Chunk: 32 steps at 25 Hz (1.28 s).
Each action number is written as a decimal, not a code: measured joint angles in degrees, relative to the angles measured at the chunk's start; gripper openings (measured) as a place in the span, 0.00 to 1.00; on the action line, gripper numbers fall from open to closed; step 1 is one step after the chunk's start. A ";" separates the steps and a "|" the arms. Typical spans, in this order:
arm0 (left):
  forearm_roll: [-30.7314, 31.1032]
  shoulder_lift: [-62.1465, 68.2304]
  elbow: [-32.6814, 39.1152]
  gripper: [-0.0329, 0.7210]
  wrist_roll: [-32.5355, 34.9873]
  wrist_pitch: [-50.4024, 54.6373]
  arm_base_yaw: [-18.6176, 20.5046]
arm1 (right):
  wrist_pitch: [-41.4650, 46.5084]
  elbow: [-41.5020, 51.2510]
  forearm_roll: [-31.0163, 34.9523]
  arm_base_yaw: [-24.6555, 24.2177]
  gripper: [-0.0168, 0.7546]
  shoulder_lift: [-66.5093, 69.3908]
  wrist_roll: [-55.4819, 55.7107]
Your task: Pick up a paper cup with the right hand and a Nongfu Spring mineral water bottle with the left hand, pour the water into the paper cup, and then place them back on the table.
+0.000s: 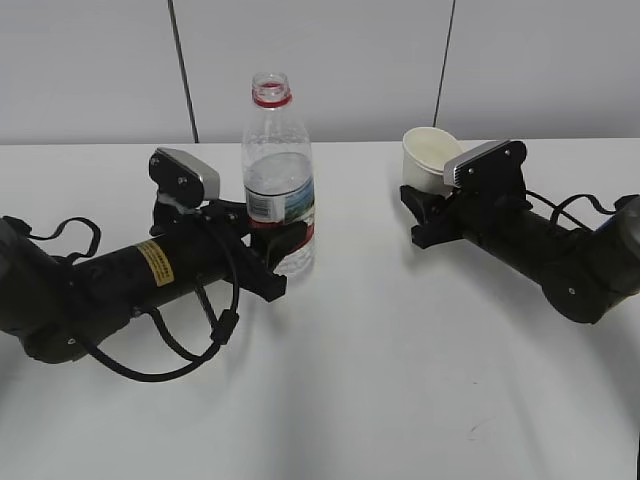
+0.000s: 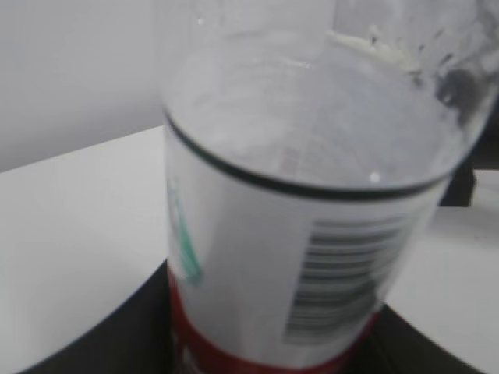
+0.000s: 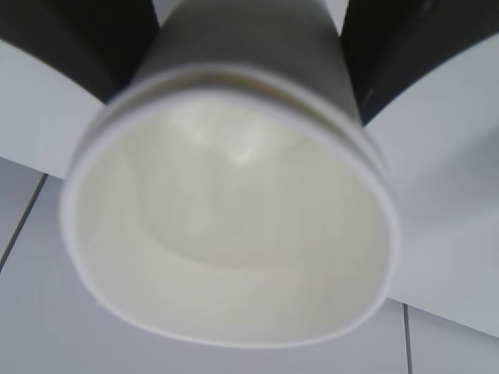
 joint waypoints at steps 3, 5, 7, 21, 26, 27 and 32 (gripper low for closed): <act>1.02 0.47 0.00 0.47 -0.31 0.00 -0.64 | 0.24 -0.54 -0.11 0.00 0.61 1.05 0.00; 1.09 0.90 0.00 0.47 -0.36 -0.66 -0.65 | 1.17 -0.54 -0.11 0.00 0.61 1.32 0.00; 1.03 1.05 0.00 0.47 -0.36 -0.67 -0.65 | 1.48 -0.54 -0.11 0.00 0.61 1.81 0.00; 0.98 4.65 0.00 0.60 -0.36 -0.96 -0.65 | -1.11 -0.66 -0.18 0.00 0.61 4.72 0.46; 0.87 4.83 0.00 0.72 -0.36 -2.27 -0.65 | -2.23 -0.66 -0.25 0.00 0.66 4.72 0.74; 0.87 4.83 0.00 0.73 -0.36 -2.30 -0.65 | -2.32 -0.66 -0.25 0.00 0.68 4.72 0.99; 0.87 4.83 0.00 0.79 -0.36 -2.46 -0.65 | -2.46 -0.66 -0.25 0.00 0.76 4.72 2.02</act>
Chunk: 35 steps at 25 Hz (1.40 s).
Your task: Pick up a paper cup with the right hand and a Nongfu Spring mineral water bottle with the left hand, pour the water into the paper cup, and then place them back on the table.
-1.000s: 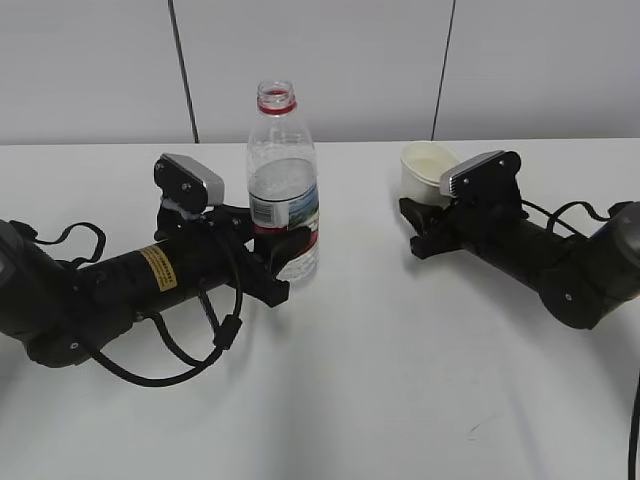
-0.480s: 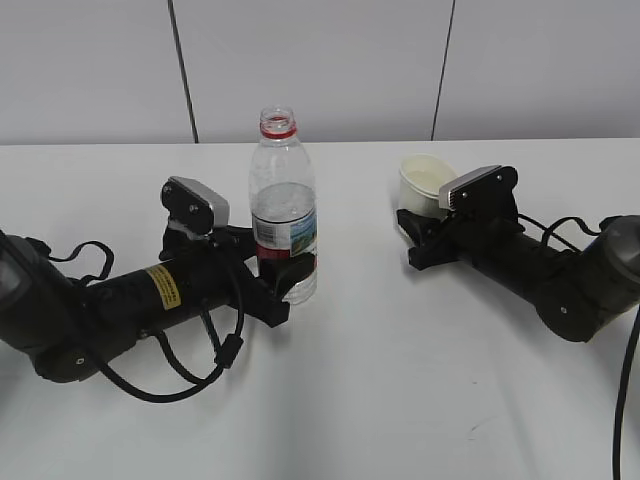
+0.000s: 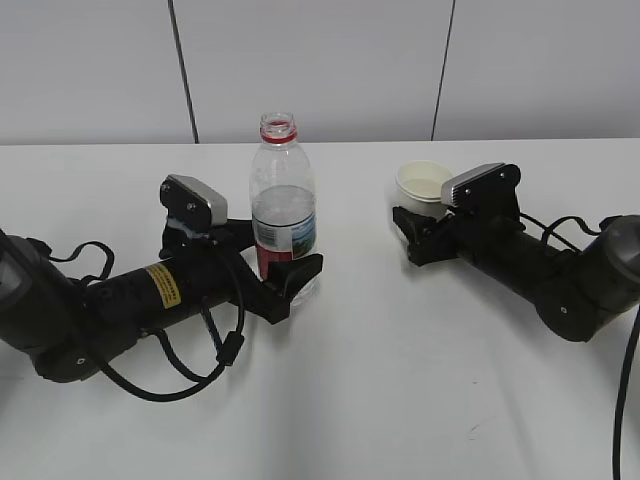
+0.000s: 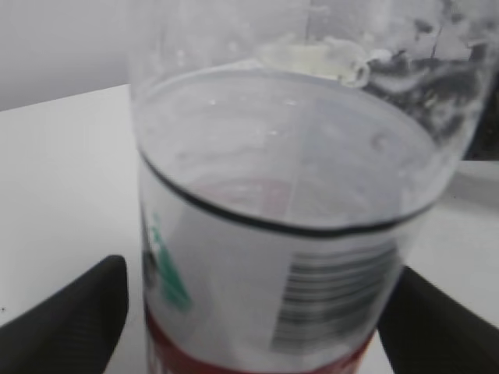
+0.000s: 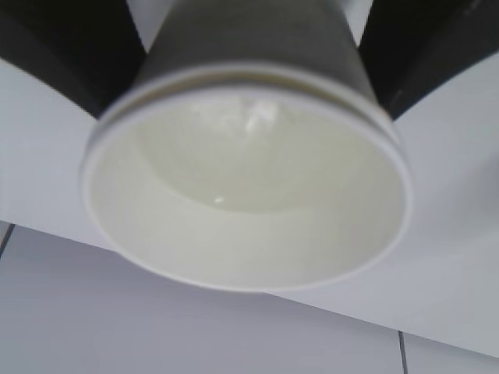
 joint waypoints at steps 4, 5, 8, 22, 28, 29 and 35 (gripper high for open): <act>0.00 0.00 0.00 0.83 0.00 0.00 0.00 | 0.00 0.00 0.00 0.00 0.79 0.00 0.22; 0.00 0.00 0.00 0.83 0.00 0.00 0.00 | 0.00 0.00 0.00 0.00 0.79 0.00 0.22; 0.00 0.00 0.00 0.83 0.00 0.00 0.00 | 0.61 0.00 0.00 0.00 0.79 0.00 0.22; 0.25 -4.91 8.91 0.91 -0.01 1.13 4.01 | 1.00 12.95 5.73 0.00 0.79 -5.29 1.98; -6.70 -7.77 13.74 0.90 3.87 1.02 8.10 | -2.36 18.59 13.83 -1.04 0.79 -8.47 -3.33; -8.22 -8.03 13.82 0.90 4.76 1.14 8.95 | -2.63 18.91 14.77 -1.65 0.79 -8.83 -3.72; -19.92 -9.32 13.87 0.89 11.93 0.90 16.16 | -3.12 19.26 17.01 -9.99 0.79 -10.85 -4.44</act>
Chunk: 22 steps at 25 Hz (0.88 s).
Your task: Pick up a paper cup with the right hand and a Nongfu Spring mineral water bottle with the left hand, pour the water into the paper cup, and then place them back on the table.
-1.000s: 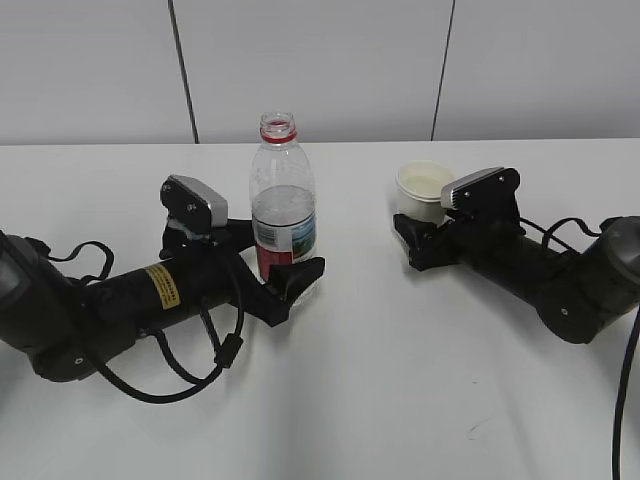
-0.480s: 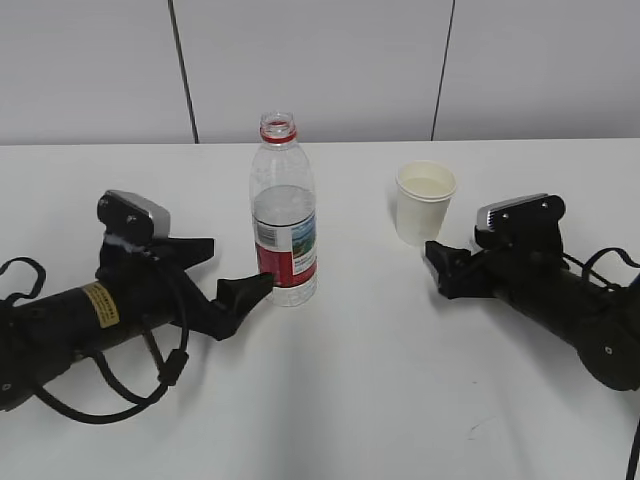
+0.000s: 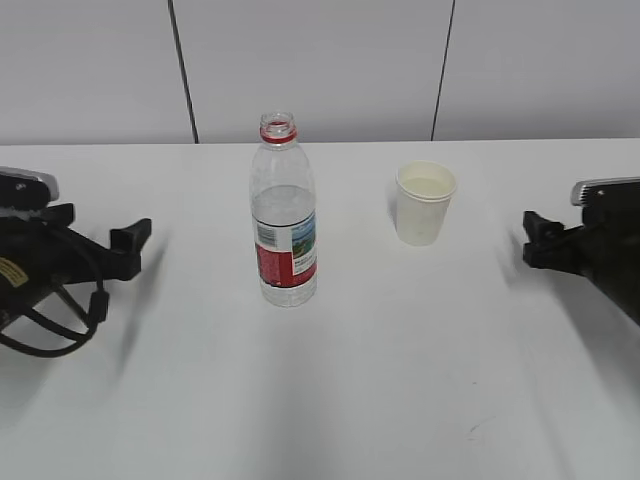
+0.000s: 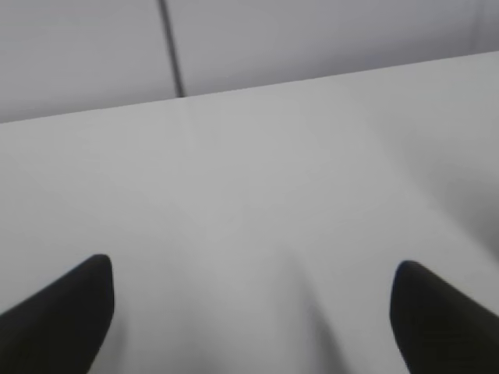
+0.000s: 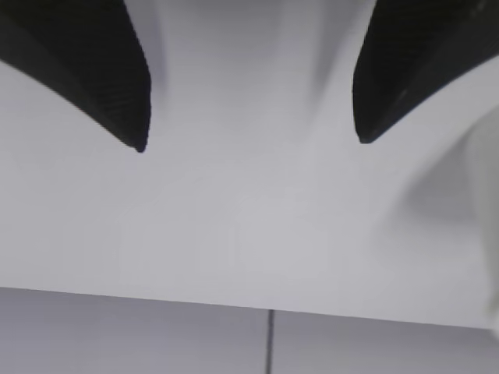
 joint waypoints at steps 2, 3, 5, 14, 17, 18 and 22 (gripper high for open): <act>-2.38 -0.46 0.00 0.88 0.92 -0.05 2.30 | 0.00 0.00 0.22 -2.76 0.79 -0.24 0.00; -3.40 -0.45 -0.15 0.88 1.07 -0.05 3.51 | 0.00 0.00 0.22 -4.01 0.79 -0.24 0.00; -4.60 -0.95 -1.22 0.88 1.19 3.39 5.57 | 0.77 0.00 0.59 -5.88 0.79 -0.39 0.00; -6.63 -9.36 -24.79 0.87 2.40 57.31 7.84 | 34.20 -10.40 -1.63 -7.46 0.79 -8.27 3.41; -5.56 -9.51 -34.37 0.86 2.64 77.99 8.24 | 52.95 -17.26 -1.63 -7.46 0.79 -11.15 4.06; -5.12 -9.51 -37.56 0.85 2.72 84.40 8.25 | 60.03 -20.10 -1.63 -7.46 0.79 -11.57 4.06; -4.52 -9.51 -49.05 0.83 2.78 104.92 8.25 | 87.78 -32.09 -1.63 -7.46 0.79 -11.95 3.76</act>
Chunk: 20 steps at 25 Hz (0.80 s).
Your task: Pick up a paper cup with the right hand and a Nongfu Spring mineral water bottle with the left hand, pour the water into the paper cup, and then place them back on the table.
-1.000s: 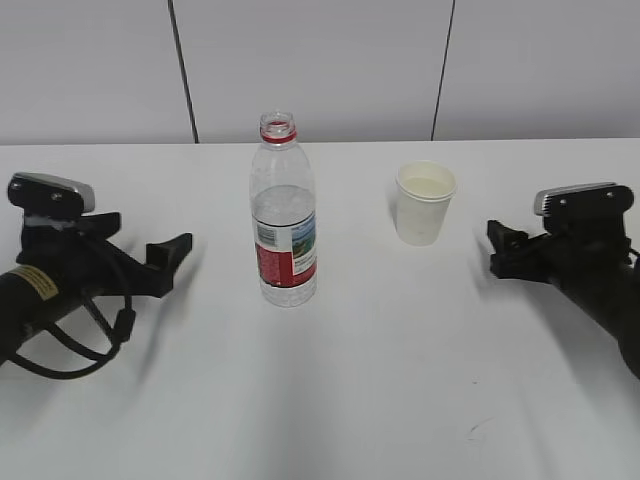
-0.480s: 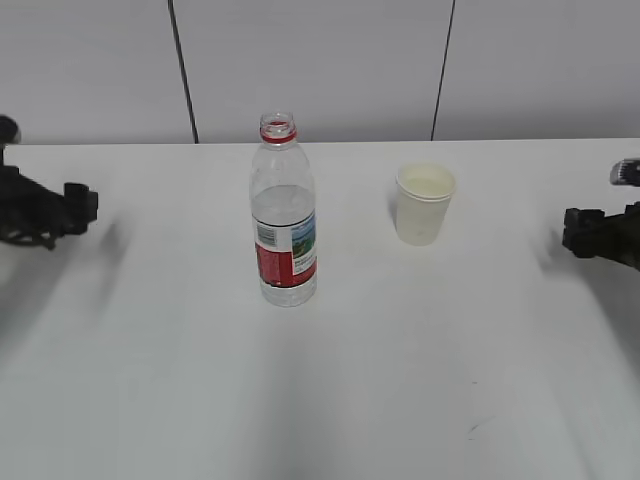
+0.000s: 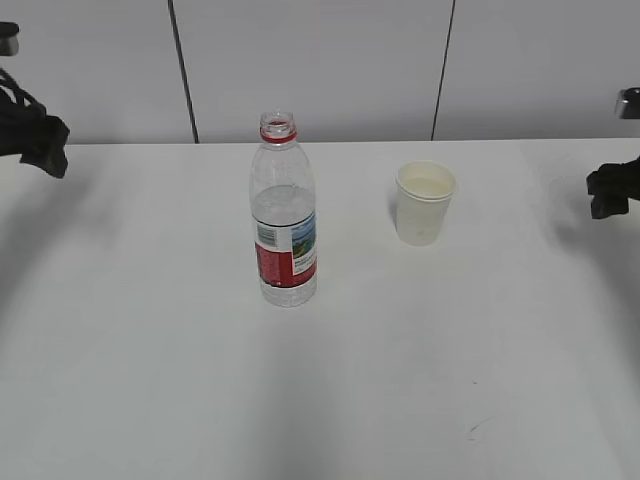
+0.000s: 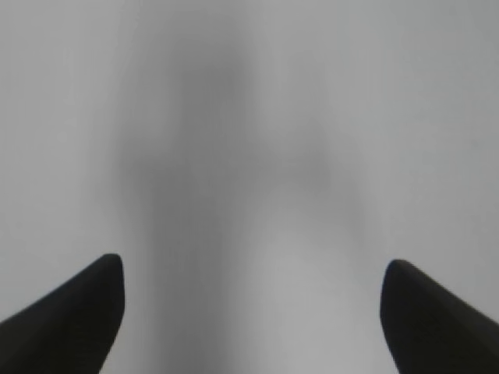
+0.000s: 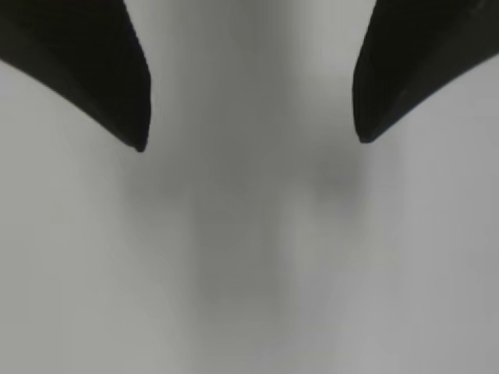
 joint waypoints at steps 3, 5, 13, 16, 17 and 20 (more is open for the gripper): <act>0.06 0.00 -6.48 0.83 0.11 11.52 0.00 | 15.23 -8.00 1.08 0.00 0.79 0.00 -1.52; 0.06 0.00 -9.50 0.83 0.11 17.81 0.00 | 22.30 -11.59 2.35 0.00 0.79 0.00 -2.56; 0.29 -0.04 -12.69 0.83 0.22 29.68 0.00 | 42.75 -17.73 8.65 0.00 0.79 0.10 -8.24; 0.16 -0.19 -12.75 0.83 0.50 29.79 0.00 | 44.70 -18.12 8.87 0.00 0.79 0.10 -9.17; -0.09 -0.32 -12.75 0.83 0.61 29.84 0.00 | 44.87 -18.12 8.95 0.00 0.79 0.10 -9.39; -0.57 -1.79 -12.75 0.83 0.99 29.95 0.00 | 45.07 -18.12 9.32 0.00 0.79 0.10 -12.01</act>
